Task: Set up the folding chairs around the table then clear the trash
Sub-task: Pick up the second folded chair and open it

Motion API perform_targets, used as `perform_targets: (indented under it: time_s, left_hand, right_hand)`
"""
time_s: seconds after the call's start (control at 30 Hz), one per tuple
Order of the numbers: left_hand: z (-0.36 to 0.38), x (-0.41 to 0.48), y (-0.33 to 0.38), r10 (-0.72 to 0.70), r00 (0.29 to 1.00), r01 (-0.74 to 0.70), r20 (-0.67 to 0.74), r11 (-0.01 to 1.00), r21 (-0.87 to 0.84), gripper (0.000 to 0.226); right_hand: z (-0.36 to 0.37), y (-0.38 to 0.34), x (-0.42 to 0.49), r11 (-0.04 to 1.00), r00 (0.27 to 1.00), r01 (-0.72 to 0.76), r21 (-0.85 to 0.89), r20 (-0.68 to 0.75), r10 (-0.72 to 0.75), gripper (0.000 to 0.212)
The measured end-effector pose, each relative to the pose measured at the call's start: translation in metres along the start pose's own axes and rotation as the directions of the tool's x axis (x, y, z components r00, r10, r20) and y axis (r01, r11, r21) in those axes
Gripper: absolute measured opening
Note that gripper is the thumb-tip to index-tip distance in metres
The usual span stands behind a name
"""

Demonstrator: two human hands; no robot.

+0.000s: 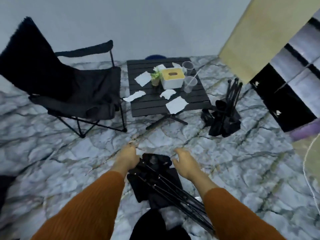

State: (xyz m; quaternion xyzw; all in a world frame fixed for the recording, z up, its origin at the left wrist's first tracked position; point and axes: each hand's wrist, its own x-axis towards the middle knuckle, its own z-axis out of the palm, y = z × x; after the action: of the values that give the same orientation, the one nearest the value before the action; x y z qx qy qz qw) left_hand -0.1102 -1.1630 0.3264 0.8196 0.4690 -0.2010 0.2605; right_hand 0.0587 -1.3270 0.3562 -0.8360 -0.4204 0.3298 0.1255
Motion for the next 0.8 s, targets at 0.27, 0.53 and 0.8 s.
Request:
perform_targets:
  time_s: [0.27,0.53,0.8]
  left_hand:
    - [0.163,0.046,-0.079,-0.340,0.939,0.343,0.048,0.921,-0.182,0.056]
    - [0.352,0.177,-0.117,-0.533,0.844,0.359,-0.061,0.647,-0.673,0.031]
    - [0.457,0.295,-0.150,-0.646,0.761,0.211,0.056,0.165,-0.964,0.045]
  right_hand:
    - [0.131,0.055,0.101,0.990,0.979,0.141,-0.012,0.152,-0.138,0.042]
    - [0.312,0.150,0.240,0.980,0.970,0.200,-0.002,0.141,-0.198,0.044]
    - [0.458,0.183,0.342,0.953,0.953,0.302,-0.026,0.043,-0.301,0.050]
